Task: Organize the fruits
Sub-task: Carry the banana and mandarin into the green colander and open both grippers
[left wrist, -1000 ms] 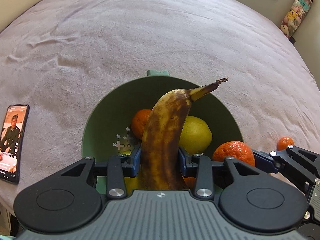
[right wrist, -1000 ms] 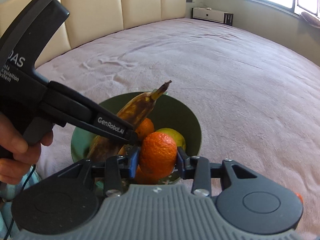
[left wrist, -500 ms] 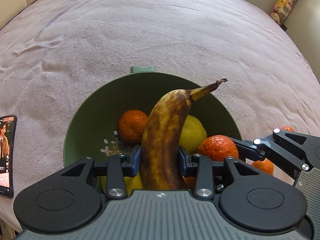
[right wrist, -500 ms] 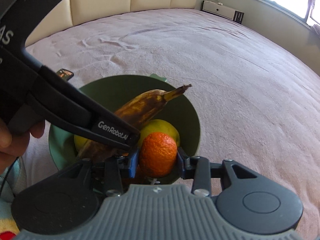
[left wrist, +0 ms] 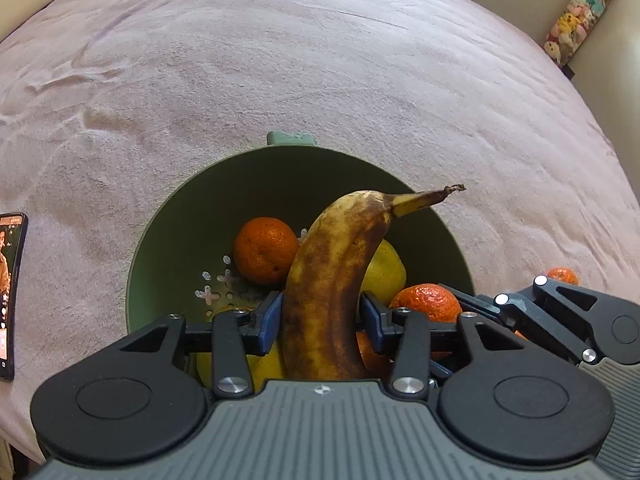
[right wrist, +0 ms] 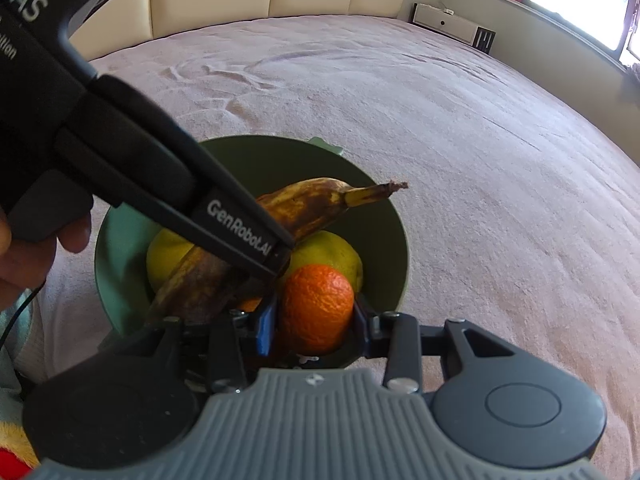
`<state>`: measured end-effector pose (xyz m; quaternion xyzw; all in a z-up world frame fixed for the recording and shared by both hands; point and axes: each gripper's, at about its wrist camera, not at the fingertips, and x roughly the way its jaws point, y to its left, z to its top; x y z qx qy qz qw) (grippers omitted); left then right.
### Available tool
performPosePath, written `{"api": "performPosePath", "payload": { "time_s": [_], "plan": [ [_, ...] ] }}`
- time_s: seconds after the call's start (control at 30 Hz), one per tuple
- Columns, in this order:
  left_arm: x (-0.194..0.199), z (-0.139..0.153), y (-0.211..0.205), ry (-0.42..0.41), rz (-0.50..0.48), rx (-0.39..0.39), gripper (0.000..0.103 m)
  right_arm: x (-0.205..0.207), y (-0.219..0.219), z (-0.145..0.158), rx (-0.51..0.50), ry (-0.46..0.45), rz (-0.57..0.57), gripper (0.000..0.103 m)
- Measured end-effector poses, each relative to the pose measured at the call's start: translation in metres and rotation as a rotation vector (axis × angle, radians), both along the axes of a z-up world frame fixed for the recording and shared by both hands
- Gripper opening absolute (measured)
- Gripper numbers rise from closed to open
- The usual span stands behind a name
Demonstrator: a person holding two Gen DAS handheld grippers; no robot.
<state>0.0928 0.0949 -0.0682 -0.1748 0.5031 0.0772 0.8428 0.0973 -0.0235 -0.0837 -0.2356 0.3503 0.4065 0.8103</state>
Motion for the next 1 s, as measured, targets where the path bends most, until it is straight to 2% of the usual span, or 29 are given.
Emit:
{"api": "performPosePath", "payload": {
  "time_s": [0.17, 0.27, 0.43, 0.53, 0.67, 0.87, 0.93, 1.0],
  "plan": [
    [-0.003, 0.006, 0.004, -0.02, 0.021, -0.021, 0.055, -0.004, -0.001, 0.002, 0.007, -0.005, -0.001, 0.037],
    [-0.005, 0.009, 0.007, -0.033, 0.031, -0.036, 0.055, -0.005, -0.003, 0.006, 0.029, -0.012, -0.012, 0.047],
    [-0.009, 0.017, 0.012, -0.065, 0.054, -0.068, 0.055, -0.001, -0.011, 0.011, 0.067, 0.015, -0.029, 0.047],
    [-0.01, 0.023, 0.012, -0.074, 0.052, -0.059, 0.055, 0.0, -0.017, 0.016, 0.092, 0.036, -0.043, 0.047],
    [-0.01, 0.021, 0.009, -0.045, 0.049, -0.029, 0.055, 0.005, -0.024, 0.023, 0.129, 0.088, -0.073, 0.046],
    [-0.009, 0.009, 0.008, -0.01, 0.045, -0.02, 0.055, 0.005, -0.029, 0.024, 0.123, 0.098, -0.1, 0.046],
    [-0.009, 0.008, 0.005, -0.014, 0.031, -0.001, 0.053, 0.005, -0.03, 0.025, 0.119, 0.095, -0.106, 0.046],
    [-0.009, 0.009, 0.002, -0.022, 0.012, 0.007, 0.043, 0.004, -0.032, 0.026, 0.122, 0.095, -0.117, 0.046]
  ]
}}
